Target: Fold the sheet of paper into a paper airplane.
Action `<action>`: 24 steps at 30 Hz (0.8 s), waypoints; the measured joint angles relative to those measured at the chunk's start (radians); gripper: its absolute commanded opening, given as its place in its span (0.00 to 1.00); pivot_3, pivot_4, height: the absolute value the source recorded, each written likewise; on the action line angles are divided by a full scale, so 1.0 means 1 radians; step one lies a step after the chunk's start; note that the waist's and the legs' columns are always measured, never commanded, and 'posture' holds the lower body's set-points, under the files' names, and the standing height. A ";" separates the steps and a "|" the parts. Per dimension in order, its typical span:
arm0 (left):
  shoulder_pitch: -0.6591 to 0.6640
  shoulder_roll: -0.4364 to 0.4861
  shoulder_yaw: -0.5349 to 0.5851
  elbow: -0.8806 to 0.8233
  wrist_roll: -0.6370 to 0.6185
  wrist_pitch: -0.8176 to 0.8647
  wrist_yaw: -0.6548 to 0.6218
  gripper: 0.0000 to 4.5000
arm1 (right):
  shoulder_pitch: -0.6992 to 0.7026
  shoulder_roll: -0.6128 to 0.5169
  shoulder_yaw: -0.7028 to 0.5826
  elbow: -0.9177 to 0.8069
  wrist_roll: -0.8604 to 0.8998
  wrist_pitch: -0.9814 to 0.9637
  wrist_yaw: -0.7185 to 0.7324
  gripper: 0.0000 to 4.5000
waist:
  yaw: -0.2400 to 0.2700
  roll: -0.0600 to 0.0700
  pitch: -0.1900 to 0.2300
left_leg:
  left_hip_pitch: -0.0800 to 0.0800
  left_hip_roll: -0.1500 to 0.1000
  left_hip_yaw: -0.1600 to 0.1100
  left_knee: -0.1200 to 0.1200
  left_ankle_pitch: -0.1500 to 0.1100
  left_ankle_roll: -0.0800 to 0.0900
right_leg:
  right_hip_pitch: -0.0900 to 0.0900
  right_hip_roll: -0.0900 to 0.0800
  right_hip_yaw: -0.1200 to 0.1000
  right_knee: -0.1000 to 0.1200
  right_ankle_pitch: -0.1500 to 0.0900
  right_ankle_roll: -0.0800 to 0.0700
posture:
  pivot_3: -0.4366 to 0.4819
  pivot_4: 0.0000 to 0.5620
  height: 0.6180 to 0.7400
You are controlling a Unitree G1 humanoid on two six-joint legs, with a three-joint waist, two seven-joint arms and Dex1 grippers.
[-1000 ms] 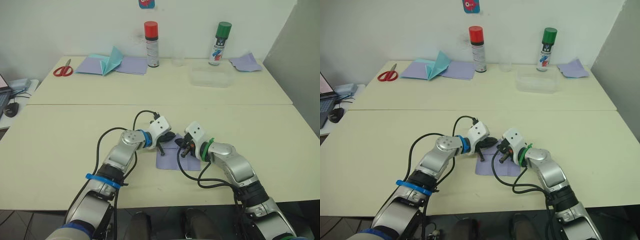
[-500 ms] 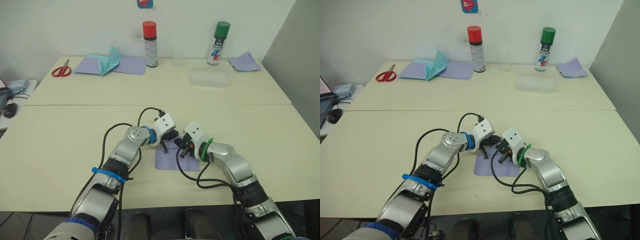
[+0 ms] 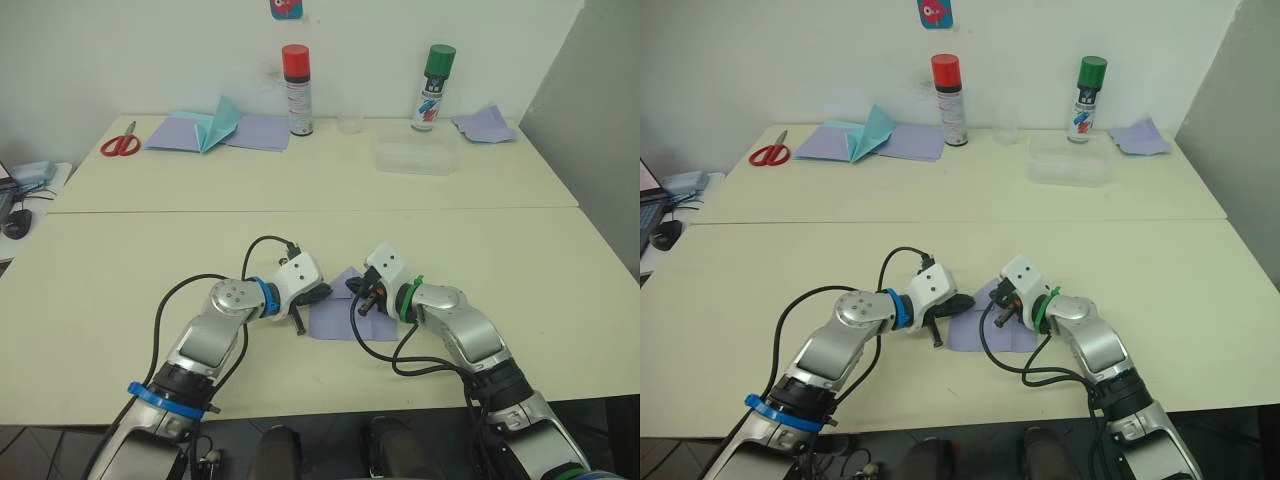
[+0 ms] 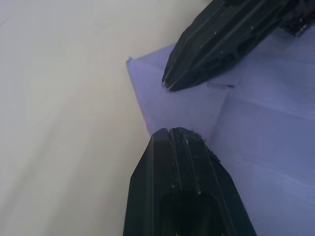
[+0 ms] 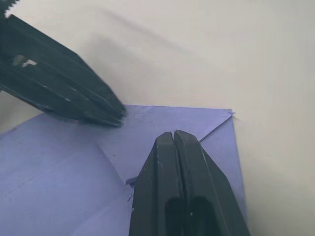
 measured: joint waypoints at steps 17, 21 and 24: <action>0.019 -0.080 0.070 -0.039 -0.092 0.045 0.071 0.01 | -0.004 -0.013 0.007 0.003 0.001 -0.013 0.006 0.00 | 0.000 0.000 0.001 | 0.001 -0.001 0.001 0.000 0.000 0.000 | 0.000 -0.003 0.000 0.000 0.000 0.000 | 0.48 0.27 1.00; 0.022 -0.105 0.028 0.002 -0.083 0.038 0.071 0.01 | -0.001 -0.015 0.007 -0.004 0.001 -0.010 0.005 0.00 | 0.001 0.000 0.001 | 0.000 -0.001 0.001 0.000 0.000 0.000 | 0.000 -0.003 0.000 0.000 0.000 0.000 | 0.48 0.27 1.00; 0.021 -0.115 0.008 0.023 -0.080 0.019 0.069 0.01 | 0.003 -0.022 0.006 -0.016 0.002 0.000 0.003 0.00 | 0.003 0.000 0.001 | 0.000 -0.001 0.000 0.000 0.000 0.000 | 0.000 -0.003 0.000 0.000 0.000 0.000 | 0.48 0.27 1.00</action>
